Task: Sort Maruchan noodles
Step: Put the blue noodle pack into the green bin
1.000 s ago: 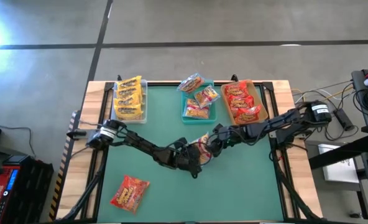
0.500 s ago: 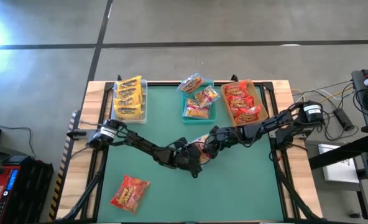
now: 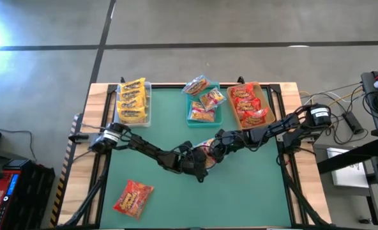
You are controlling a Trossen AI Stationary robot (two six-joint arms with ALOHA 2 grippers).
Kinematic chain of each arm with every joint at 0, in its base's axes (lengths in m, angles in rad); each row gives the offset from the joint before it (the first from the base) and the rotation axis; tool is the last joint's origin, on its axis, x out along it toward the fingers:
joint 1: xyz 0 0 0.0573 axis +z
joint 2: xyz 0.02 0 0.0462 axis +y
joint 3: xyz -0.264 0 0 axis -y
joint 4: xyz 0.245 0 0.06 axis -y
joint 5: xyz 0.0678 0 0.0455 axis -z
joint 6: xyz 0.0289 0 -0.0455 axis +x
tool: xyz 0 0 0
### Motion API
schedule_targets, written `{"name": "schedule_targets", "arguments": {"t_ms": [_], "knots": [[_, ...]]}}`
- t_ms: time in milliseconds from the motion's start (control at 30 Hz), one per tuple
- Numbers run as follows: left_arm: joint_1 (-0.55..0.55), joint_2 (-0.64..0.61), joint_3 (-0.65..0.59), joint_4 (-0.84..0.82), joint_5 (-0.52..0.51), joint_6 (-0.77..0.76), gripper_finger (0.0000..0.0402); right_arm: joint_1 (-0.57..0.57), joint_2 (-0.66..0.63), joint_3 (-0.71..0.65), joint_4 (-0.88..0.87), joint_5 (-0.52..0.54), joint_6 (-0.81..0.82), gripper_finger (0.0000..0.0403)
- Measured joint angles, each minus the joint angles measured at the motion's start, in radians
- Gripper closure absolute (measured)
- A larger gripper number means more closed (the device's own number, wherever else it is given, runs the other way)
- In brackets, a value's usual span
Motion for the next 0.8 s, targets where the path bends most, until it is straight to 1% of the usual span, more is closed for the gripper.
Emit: {"name": "schedule_targets", "arguments": {"t_ms": [167, 300, 533, 800], "knots": [[0.000, 0.000, 0.000, 0.005, -0.003, 0.000, 0.0285, 0.000, 0.000, 0.000, 0.001, 0.000, -0.002, 0.0212], [0.000, -0.014, 0.000, -0.001, -0.017, 0.000, 0.0285, 0.000, 0.000, 0.000, 0.000, -0.003, -0.007, 0.0235], [-0.003, -0.053, -0.001, -0.055, -0.038, 0.000, 0.0285, 0.000, -0.001, 0.001, -0.013, -0.006, -0.026, 0.0267], [-0.005, -0.062, -0.001, -0.069, -0.044, -0.038, 0.0285, 0.000, -0.009, 0.002, -0.028, -0.018, -0.052, 0.0297]]}}
